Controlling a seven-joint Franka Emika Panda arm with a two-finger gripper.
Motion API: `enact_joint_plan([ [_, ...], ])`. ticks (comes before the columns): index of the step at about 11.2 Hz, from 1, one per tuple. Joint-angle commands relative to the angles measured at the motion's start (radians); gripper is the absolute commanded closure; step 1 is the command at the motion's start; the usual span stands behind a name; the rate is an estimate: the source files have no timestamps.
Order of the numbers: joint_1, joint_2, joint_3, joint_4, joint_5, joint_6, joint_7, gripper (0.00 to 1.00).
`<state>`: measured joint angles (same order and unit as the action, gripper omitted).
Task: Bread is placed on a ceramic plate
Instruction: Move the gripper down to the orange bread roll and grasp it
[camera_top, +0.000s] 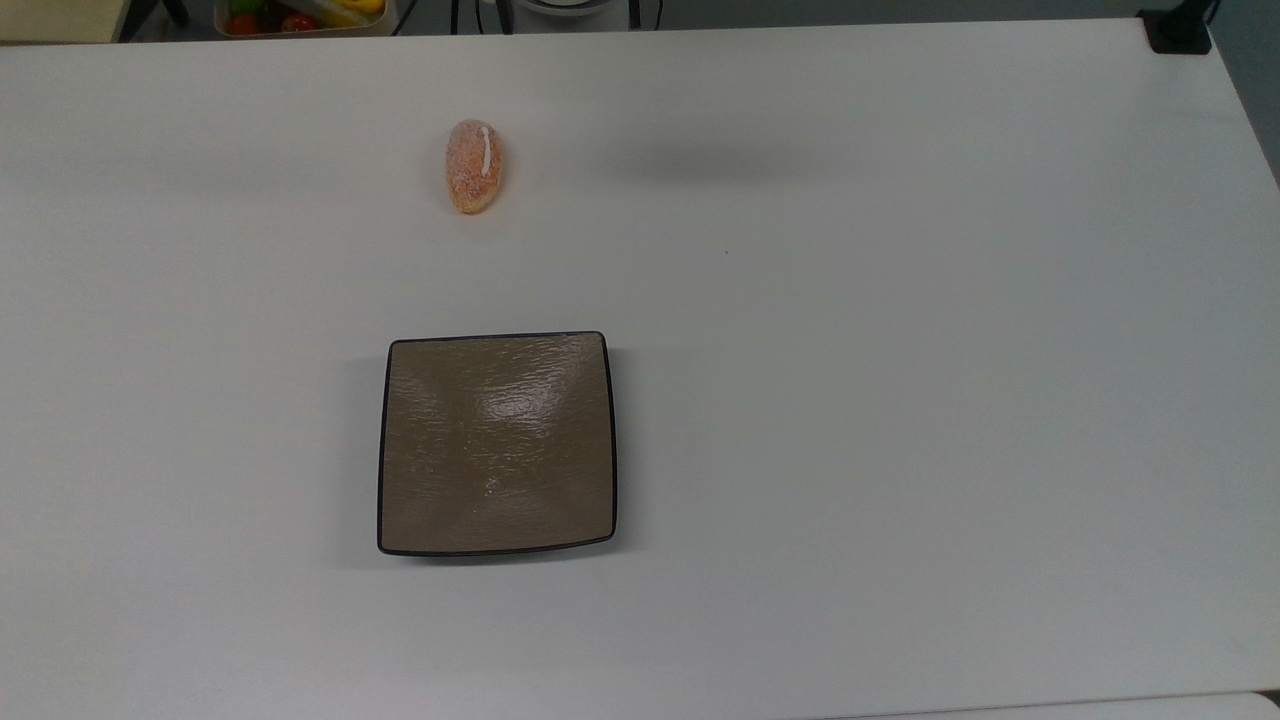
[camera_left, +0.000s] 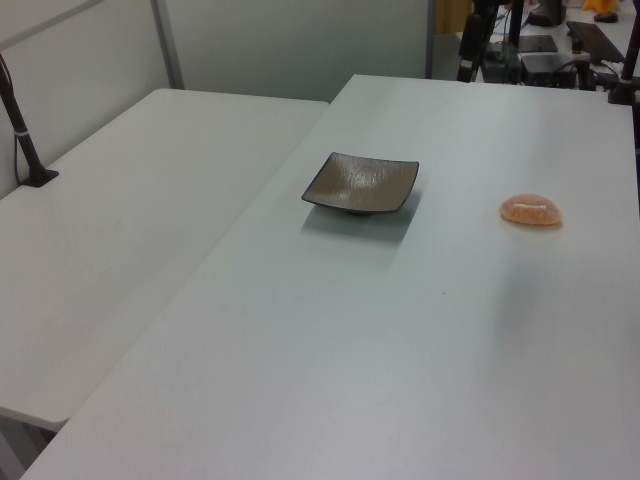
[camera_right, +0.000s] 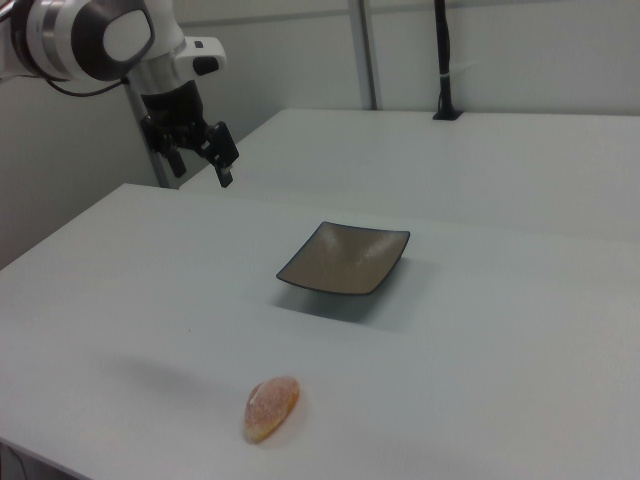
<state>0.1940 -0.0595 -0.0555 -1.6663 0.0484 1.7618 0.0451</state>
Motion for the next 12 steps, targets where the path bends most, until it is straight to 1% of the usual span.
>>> enact_joint_plan([
  [1,0.002,-0.013,-0.017,-0.010,0.018,0.022,-0.018,0.00],
  [6,-0.002,-0.017,-0.017,-0.020,0.019,0.002,-0.025,0.00],
  [10,-0.002,-0.043,-0.018,-0.027,0.019,-0.178,-0.054,0.00],
  [12,-0.002,-0.072,-0.035,-0.103,0.018,-0.190,-0.131,0.00],
])
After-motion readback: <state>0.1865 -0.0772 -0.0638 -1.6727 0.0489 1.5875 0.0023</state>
